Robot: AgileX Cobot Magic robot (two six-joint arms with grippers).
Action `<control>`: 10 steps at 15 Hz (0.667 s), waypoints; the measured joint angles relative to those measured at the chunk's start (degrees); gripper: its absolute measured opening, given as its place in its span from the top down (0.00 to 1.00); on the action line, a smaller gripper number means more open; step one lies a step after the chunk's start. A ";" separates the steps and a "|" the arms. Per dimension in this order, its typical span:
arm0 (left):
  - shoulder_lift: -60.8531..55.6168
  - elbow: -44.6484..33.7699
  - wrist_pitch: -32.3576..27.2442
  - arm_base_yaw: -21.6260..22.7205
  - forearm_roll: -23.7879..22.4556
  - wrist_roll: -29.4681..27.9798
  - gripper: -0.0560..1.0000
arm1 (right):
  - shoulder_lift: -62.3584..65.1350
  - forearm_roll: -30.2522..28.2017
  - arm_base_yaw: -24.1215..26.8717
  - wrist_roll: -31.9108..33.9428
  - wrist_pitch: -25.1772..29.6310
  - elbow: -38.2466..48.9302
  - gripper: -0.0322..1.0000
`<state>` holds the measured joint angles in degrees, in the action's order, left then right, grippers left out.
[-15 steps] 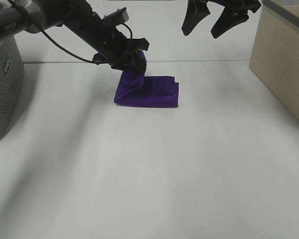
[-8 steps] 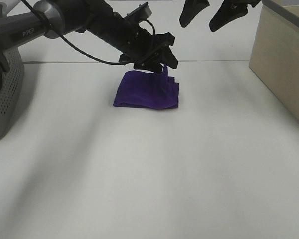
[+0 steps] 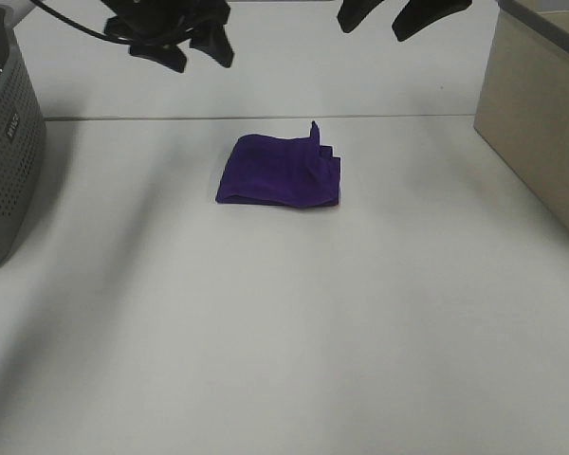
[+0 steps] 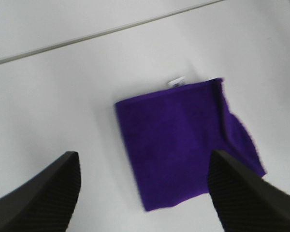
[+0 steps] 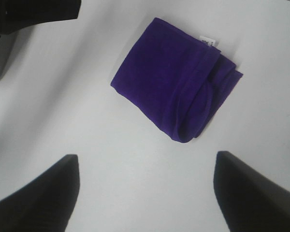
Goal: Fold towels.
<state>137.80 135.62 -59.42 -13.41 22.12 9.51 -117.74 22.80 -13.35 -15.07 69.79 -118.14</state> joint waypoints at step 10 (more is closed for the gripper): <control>-15.13 -7.56 -9.97 4.93 -19.25 -9.00 0.30 | 15.99 -19.71 3.38 11.75 -0.11 12.49 0.22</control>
<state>122.67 128.06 -69.39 -8.48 2.86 0.52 -101.76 3.09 -9.97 -3.32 69.67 -105.65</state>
